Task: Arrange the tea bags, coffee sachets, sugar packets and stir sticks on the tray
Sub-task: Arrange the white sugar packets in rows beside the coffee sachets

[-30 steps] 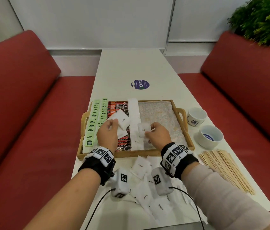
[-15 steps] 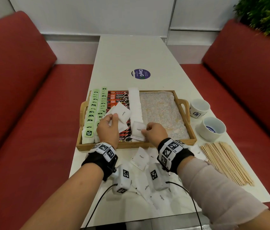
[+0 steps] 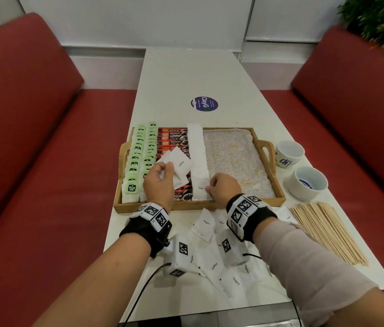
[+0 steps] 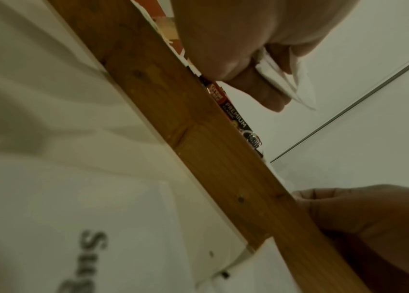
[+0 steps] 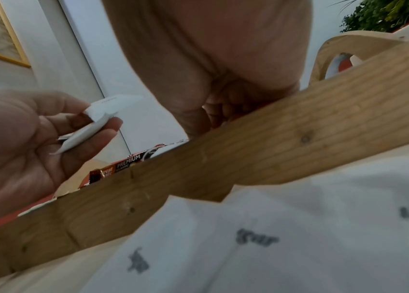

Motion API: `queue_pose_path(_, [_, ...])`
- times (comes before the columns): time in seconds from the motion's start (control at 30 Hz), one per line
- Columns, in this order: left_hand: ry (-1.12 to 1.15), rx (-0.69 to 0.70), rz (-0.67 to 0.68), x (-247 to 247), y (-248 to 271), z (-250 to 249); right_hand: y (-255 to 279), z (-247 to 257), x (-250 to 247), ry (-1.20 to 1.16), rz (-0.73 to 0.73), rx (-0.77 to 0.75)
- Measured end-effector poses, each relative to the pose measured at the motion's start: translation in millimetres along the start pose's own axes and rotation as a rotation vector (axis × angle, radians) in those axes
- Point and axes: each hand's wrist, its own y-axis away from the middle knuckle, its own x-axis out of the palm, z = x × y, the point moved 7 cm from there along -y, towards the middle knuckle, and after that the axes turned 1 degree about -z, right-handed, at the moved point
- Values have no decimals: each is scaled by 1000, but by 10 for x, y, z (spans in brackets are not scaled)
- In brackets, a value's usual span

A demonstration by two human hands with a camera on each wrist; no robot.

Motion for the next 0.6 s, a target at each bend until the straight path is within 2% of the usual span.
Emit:
queue_pose_path(0.13, [21,-14,50,50,-1,16,13,-7,-63,-36,-67,23])
queue_pose_path(0.27, [11,0,104,92,15,-10,84,132,-241,-226,-165,-89])
queue_pose_path(0.37, [-50,64,168,159,88,-138,174,256,-374,-348,-189,-183])
queue_pose_path(0.47, [-148,157,279,264,173,-269,246,310,-522,-357,-250,-241])
queue_pose_path(0.6, [-220,210,355,354,232,-283,278,269,-591,-516,-190,-218])
